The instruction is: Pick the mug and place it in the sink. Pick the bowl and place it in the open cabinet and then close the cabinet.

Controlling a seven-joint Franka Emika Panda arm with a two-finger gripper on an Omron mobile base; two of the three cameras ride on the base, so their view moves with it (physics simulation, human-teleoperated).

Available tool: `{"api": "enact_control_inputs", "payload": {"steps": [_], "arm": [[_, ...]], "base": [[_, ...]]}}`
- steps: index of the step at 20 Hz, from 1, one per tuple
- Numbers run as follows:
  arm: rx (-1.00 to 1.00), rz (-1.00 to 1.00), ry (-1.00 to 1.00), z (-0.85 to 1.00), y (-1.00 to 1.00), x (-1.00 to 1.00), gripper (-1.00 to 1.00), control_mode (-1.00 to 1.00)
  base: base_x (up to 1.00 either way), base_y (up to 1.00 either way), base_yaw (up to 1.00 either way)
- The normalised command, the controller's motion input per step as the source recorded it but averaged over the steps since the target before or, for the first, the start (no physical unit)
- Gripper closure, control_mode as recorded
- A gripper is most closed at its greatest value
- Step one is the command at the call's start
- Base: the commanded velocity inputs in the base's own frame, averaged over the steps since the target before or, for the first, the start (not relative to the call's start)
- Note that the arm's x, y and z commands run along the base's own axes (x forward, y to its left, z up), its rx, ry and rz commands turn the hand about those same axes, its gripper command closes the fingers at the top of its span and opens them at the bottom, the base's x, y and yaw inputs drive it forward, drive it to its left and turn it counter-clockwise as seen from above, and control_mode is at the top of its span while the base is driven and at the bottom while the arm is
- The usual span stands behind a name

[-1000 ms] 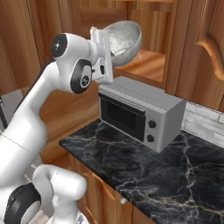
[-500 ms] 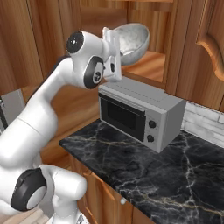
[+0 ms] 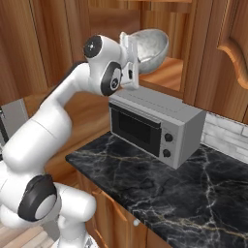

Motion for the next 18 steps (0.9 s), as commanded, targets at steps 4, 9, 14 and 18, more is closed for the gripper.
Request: {"api": "enact_control_inputs", "payload": {"steps": [4,9,14,18], "arm": [[0.00,0.00,0.00,-0.18,-0.04,0.44,1.00,-1.00],[0.00,0.00,0.00,-0.06,-0.16,0.47,1.00,-1.00],[0.00,0.00,0.00,0.00,-0.21,0.47,1.00,-1.00],[0.03,-0.01,0.00,-0.23,-0.08,0.13,1.00,-1.00]], "base": [[0.00,0.00,0.00],[0.00,0.00,0.00],[0.00,0.00,0.00],[0.00,0.00,0.00]]}}
